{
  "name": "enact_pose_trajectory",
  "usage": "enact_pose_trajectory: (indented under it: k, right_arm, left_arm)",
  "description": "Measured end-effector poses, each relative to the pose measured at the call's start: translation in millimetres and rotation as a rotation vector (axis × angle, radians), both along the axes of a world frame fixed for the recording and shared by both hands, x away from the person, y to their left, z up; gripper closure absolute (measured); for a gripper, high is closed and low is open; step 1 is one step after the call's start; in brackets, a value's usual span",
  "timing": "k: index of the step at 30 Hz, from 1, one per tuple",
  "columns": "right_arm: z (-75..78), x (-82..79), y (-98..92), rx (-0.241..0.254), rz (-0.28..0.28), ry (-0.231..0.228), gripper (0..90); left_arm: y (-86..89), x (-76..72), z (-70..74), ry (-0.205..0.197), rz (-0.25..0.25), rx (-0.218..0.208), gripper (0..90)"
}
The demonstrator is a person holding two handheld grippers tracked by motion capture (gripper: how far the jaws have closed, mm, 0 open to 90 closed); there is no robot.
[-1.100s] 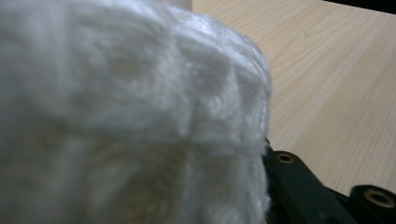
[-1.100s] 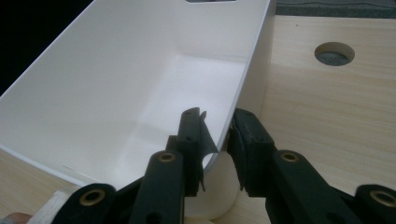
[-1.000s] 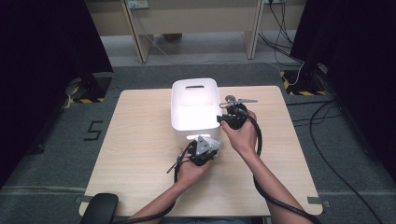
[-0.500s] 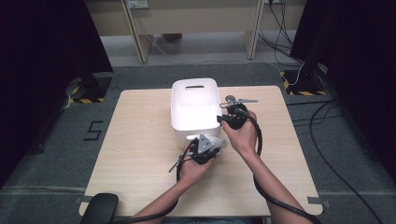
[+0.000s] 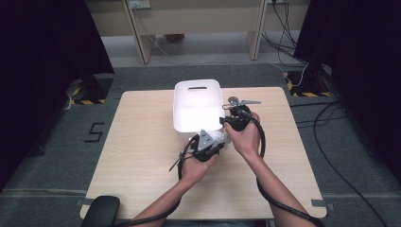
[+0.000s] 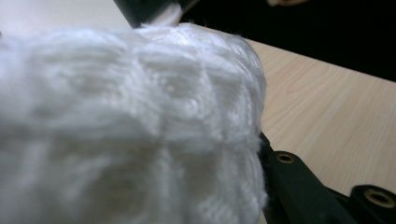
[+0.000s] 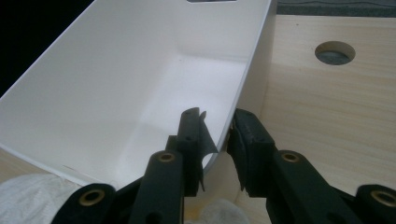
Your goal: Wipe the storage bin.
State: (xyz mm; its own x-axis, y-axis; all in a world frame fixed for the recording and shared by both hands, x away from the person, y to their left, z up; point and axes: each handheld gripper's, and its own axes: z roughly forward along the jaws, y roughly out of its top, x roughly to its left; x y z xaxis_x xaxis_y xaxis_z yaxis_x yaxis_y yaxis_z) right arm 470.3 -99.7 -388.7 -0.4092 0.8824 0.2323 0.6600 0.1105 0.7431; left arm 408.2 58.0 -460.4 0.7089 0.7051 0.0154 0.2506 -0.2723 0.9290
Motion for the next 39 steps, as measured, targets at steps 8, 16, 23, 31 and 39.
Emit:
enact_pose_trajectory:
  k: [8,16,23,31,39]
  right_arm:
    - [0.1,0.1,0.0,0.0,0.001,0.0,73.5]
    - [0.2,0.0,0.0,-0.001,0.001,0.001,73.4]
    - [0.1,0.0,0.0,-0.001,0.001,0.001,73.2]
    - [0.1,0.4,-0.1,0.006,-0.009,0.007,71.0]
    - [-0.3,1.1,-1.9,0.016,-0.015,0.01,69.0]
  left_arm:
    - [1.7,-1.2,7.3,-0.013,0.002,-0.01,74.9]
    - [3.0,-2.3,14.0,-0.021,0.0,-0.013,74.9]
    - [3.5,-2.0,16.0,-0.022,-0.002,-0.01,74.9]
    - [10.3,-8.7,19.6,-0.016,-0.022,0.018,74.7]
    - [45.2,-22.7,23.2,-0.001,-0.012,0.01,74.7]
